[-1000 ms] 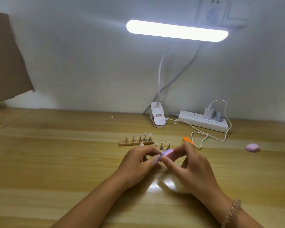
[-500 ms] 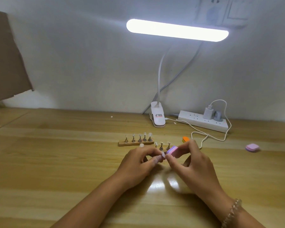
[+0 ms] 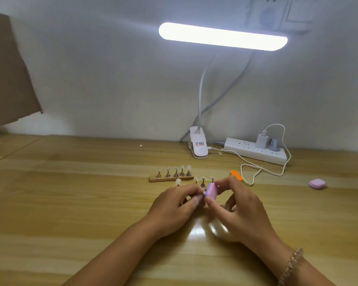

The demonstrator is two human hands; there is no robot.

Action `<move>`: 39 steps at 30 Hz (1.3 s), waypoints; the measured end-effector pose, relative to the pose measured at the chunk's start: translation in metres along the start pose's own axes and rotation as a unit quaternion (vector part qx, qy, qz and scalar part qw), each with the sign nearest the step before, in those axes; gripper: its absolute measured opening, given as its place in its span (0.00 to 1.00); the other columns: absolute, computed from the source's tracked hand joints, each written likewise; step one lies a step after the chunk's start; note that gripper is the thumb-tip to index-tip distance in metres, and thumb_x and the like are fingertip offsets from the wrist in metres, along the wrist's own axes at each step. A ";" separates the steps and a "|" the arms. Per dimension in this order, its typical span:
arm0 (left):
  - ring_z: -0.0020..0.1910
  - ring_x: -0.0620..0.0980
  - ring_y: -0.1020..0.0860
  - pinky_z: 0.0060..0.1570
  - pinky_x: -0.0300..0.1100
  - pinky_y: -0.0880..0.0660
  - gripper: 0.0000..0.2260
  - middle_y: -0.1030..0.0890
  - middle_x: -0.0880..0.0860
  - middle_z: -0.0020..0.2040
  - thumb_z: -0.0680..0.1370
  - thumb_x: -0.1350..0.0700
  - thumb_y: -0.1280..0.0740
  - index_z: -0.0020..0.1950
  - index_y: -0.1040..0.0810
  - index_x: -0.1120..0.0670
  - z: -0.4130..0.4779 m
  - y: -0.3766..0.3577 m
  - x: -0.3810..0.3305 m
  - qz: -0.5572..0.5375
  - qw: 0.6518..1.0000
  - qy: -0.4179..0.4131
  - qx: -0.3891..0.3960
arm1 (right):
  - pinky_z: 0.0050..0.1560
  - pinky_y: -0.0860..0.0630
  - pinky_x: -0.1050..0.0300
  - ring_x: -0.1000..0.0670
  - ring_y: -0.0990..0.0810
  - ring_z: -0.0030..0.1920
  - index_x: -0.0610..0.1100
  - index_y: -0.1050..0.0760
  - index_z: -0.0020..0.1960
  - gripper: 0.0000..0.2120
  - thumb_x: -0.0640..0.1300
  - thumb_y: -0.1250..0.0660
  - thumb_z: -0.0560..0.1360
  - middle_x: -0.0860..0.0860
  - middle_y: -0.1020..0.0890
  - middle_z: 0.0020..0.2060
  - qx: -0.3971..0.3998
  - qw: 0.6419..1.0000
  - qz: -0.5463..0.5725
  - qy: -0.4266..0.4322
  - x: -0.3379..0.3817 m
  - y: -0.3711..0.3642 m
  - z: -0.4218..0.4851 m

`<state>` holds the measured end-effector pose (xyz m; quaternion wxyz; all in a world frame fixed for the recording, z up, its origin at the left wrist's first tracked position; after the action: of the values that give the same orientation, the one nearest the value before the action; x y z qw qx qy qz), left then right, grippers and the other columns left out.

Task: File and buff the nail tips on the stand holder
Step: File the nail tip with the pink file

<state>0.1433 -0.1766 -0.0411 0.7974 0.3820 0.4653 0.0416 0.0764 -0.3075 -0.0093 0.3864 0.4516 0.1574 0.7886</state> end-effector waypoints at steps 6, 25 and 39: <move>0.43 0.46 0.22 0.49 0.48 0.24 0.09 0.18 0.41 0.46 0.79 0.50 0.38 0.53 0.19 0.45 0.001 0.001 0.000 0.002 1.000 0.009 -0.001 | 0.38 0.23 0.51 0.53 0.23 0.32 0.55 0.25 0.46 0.13 0.61 0.30 0.68 0.62 0.19 0.43 -0.002 1.000 0.006 -0.017 -0.005 0.000 0.002; 0.44 0.40 0.21 0.46 0.42 0.27 0.07 0.17 0.36 0.44 0.82 0.51 0.36 0.48 0.20 0.40 0.000 -0.001 0.000 0.016 1.000 -0.001 0.011 | 0.32 0.26 0.57 0.50 0.25 0.29 0.54 0.30 0.48 0.15 0.52 0.25 0.69 0.61 0.22 0.44 -0.031 0.999 -0.002 0.015 -0.001 0.006 0.001; 0.44 0.43 0.22 0.48 0.47 0.25 0.08 0.18 0.39 0.44 0.81 0.48 0.39 0.53 0.21 0.44 0.001 0.000 -0.001 0.022 1.000 0.009 0.007 | 0.35 0.24 0.51 0.54 0.24 0.31 0.55 0.30 0.47 0.17 0.58 0.26 0.67 0.61 0.20 0.41 -0.009 1.000 -0.009 -0.020 -0.006 0.001 0.002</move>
<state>0.1433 -0.1777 -0.0404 0.7893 0.3974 0.4642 0.0597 0.0788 -0.3125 -0.0112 0.4004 0.4626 0.1461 0.7774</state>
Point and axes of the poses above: each hand's wrist, its own z-axis towards the middle knuckle, its own y-axis out of the back of the hand, x = y × z, the point moved 9 cm from there along z, towards the middle knuckle
